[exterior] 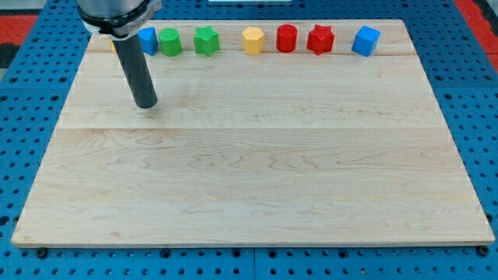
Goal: Push the yellow heart into the blue triangle
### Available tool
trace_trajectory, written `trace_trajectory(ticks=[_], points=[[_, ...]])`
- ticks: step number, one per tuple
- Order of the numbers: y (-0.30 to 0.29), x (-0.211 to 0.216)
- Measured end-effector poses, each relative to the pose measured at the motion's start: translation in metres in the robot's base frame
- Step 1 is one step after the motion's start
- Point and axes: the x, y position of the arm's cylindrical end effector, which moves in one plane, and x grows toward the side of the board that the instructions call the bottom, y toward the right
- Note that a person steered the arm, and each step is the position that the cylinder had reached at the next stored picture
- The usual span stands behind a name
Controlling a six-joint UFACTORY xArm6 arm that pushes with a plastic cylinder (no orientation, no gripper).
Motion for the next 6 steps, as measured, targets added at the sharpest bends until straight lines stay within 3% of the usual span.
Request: trace_trajectory(ticks=[3,5,6], points=[[-0.002,0.006],[-0.133,-0.078],[-0.144,-0.091]])
